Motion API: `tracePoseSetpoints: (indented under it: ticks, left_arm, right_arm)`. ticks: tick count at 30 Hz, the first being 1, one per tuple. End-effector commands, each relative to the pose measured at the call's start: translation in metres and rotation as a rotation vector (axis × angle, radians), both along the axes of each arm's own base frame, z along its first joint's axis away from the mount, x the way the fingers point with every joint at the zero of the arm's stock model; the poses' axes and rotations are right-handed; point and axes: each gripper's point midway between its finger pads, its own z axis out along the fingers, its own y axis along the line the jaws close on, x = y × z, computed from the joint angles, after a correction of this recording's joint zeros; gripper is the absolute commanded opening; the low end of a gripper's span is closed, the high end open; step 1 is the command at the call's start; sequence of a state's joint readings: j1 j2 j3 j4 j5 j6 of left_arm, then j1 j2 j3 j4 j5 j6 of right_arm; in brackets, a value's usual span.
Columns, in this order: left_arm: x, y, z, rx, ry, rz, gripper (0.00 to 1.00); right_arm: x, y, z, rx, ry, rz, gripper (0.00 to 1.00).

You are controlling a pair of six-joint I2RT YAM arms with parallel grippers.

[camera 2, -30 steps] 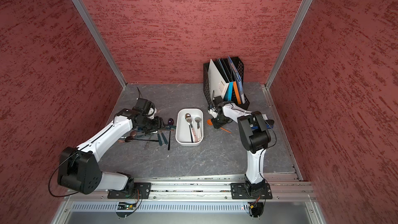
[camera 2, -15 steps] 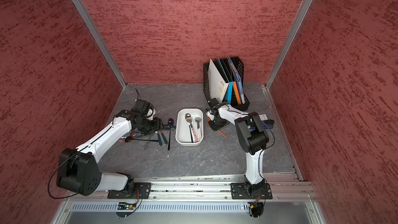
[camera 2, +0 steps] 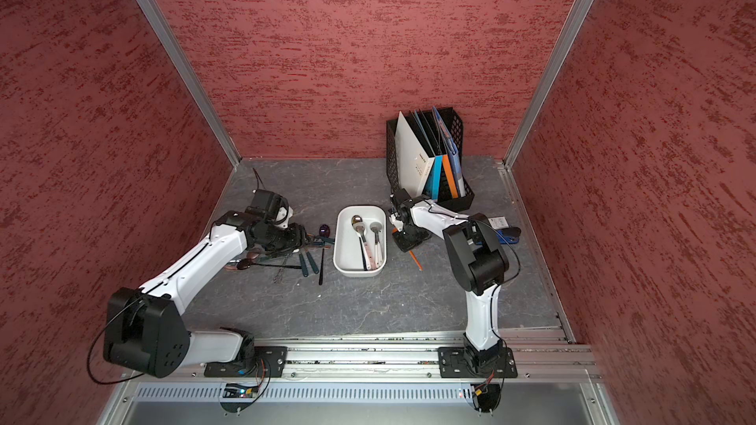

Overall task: Put the spoon into the storage box
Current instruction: Pick up the spoon from the center of the board, then place the spoon in the storage box.

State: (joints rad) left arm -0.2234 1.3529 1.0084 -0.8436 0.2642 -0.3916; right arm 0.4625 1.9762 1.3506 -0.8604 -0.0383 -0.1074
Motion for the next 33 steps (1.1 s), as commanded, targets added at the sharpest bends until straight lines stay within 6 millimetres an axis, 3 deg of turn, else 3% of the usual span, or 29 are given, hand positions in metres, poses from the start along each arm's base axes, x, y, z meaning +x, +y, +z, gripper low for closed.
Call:
tracePoseSetpoints:
  ticks: [1,7,20,23,27,30,33]
  left_arm:
    - [0.001,0.001,0.003,-0.015,-0.025,-0.003,0.67]
    - [-0.002,0.005,0.002,-0.022,-0.026,0.019,0.67]
    - [-0.012,0.038,0.001,-0.070,-0.060,0.187,0.69]
    - [-0.015,0.052,0.001,-0.059,-0.065,0.253,0.69]
    - [-0.020,0.065,0.001,-0.036,-0.081,0.305,0.70]
    - [-0.023,0.069,-0.001,-0.041,-0.077,0.324,0.70]
    - [-0.025,0.070,-0.004,-0.045,-0.067,0.329,0.70]
  right_arm:
    - [-0.057,0.013,-0.019,0.017,0.205,0.013,0.09]
    - [-0.049,0.013,0.000,0.029,0.137,-0.056,0.04]
    - [-0.030,0.018,0.090,0.102,-0.007,-0.165,0.05]
    - [-0.020,0.033,0.109,0.169,-0.008,-0.213,0.06]
    - [-0.004,0.067,0.127,0.318,0.020,-0.275,0.07]
    - [0.008,0.092,0.130,0.425,0.047,-0.319,0.07]
    - [0.012,0.106,0.121,0.467,0.079,-0.351,0.07]
